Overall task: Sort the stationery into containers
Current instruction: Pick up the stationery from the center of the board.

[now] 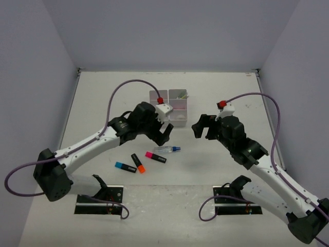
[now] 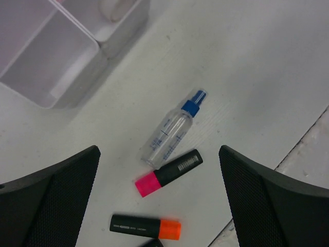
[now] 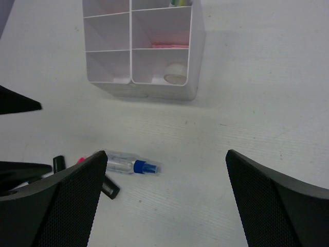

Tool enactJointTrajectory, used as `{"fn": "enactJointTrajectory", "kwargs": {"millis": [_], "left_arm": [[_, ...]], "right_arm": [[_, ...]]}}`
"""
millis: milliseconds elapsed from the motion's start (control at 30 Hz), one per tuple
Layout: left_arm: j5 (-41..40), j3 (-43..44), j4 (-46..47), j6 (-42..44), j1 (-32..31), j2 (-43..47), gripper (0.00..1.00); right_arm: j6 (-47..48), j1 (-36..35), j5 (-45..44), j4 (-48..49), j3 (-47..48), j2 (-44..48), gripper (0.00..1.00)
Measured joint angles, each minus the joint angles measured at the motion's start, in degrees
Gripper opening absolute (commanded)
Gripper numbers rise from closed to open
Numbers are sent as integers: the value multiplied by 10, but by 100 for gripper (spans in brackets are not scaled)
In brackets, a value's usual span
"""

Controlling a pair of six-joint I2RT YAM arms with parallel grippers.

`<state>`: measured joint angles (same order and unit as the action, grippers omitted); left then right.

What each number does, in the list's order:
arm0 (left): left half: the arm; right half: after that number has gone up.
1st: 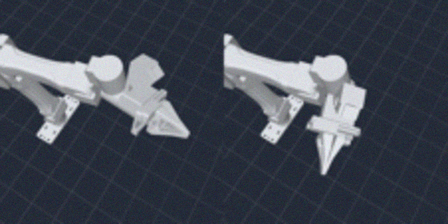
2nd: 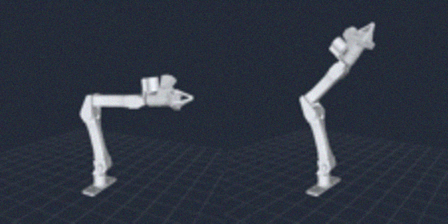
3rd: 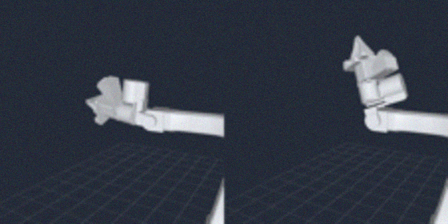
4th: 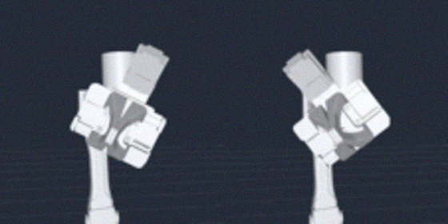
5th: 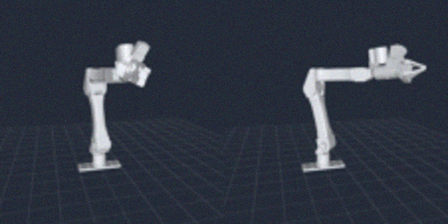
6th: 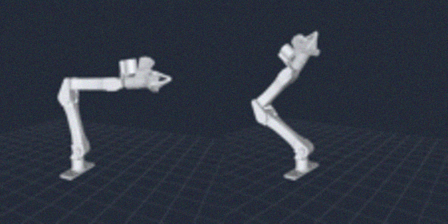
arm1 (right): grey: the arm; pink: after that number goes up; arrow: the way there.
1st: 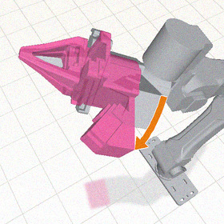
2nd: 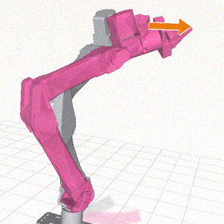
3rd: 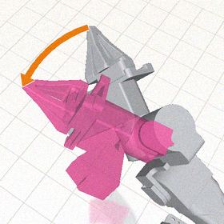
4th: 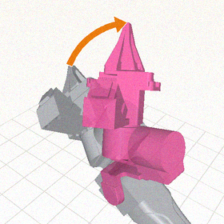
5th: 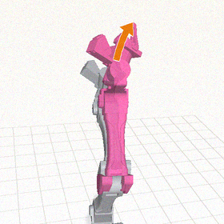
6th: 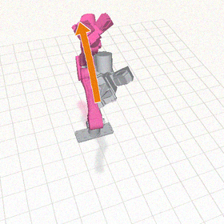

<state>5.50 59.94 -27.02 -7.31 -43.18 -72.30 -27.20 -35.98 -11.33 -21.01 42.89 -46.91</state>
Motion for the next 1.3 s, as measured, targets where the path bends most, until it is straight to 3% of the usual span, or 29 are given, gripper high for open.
{"fn": "enactJointTrajectory", "kwargs": {"millis": [233,300,433,600,733,1033,1067,1167,1300], "left_arm": [[-18,27,-49,82,-57,-143,99],[-23,35,-57,102,-61,-165,95],[-25,65,-69,129,-64,-209,78],[-13,77,-81,145,-64,-242,72],[-4,77,-87,150,-64,-255,60],[14,55,-64,150,-64,-291,58],[15,55,-61,150,-64,-298,55],[16,54,-55,149,-64,-317,31],[16,55,-42,140,-64,-321,12]], "right_arm": [[-11,0,16,-6,-4,42,91],[-8,0,18,-6,-7,57,90],[-6,0,19,-6,-17,77,87],[-5,0,20,-8,-27,87,85],[-4,0,21,-9,-28,97,84],[-1,0,41,-9,-28,101,83],[-1,0,43,-9,-28,102,83],[0,0,46,-10,-28,110,82],[0,0,47,-12,-28,124,80]]}}
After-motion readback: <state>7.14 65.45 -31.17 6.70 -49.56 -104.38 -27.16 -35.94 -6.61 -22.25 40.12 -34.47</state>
